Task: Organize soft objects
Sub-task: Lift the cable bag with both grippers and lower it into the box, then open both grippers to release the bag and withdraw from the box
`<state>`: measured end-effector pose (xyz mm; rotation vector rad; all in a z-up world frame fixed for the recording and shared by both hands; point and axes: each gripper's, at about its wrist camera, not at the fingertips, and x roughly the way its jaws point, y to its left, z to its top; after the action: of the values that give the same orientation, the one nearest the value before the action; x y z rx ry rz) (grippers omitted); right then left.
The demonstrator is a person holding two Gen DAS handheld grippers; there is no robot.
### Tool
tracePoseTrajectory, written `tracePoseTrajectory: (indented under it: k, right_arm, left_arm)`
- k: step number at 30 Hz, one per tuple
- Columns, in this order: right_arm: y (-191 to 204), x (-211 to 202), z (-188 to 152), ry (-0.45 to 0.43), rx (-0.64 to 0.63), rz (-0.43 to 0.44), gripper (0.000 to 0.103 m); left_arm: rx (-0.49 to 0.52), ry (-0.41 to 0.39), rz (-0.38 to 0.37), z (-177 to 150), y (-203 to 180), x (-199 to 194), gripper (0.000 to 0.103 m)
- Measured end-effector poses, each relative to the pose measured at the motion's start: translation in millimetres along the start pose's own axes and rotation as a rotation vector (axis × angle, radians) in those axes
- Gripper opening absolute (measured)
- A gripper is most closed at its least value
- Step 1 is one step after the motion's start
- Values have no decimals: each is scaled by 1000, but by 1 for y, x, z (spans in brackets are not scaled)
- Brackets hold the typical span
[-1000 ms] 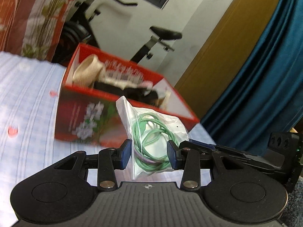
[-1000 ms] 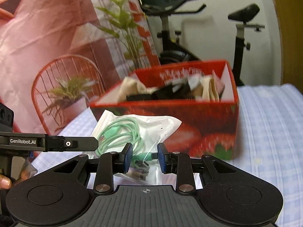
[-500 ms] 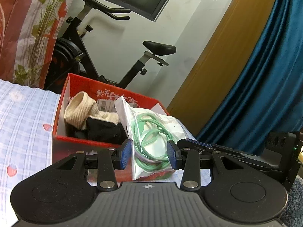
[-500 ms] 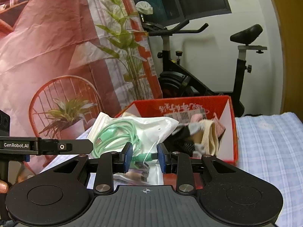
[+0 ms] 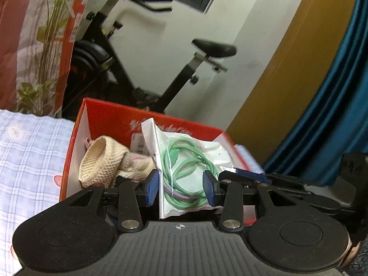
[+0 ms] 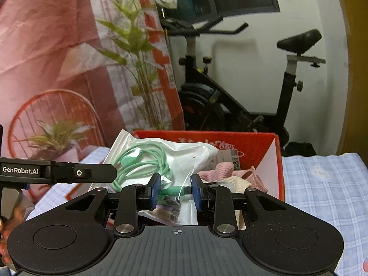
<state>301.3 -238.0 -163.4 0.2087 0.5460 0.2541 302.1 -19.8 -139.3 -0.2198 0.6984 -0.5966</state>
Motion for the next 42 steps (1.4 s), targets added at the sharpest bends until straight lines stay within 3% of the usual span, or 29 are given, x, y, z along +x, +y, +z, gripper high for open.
tracePoseTrajectory:
  k: [11,17,21,26,32,38,42]
  right_arm:
    - [-10,63,-5,247,32,-74,27]
    - [-14,77,-6,327,72,-92,27]
    - [-18,78,-8,342,100,-96,27]
    - [-16,70,-7,335,77,-126,28]
    - [-12,43,0,276,49,-151,31]
    - [-5,7,8,201,20,-172,54]
    - [2,-17,12,152,14,-167,77]
  left_arm:
    - [6,239,100,1,7,43,43]
    - [10,265,114,-2,10,45,43]
    - [31,253,132,-2,3,40,50]
    - [105,210,182,4,-11,30,81]
    - [160,130,239,9,-23,4,95]
    - [180,34,343,15,-35,-24,103]
    - [184,-16,387,17,-43,-45,103]
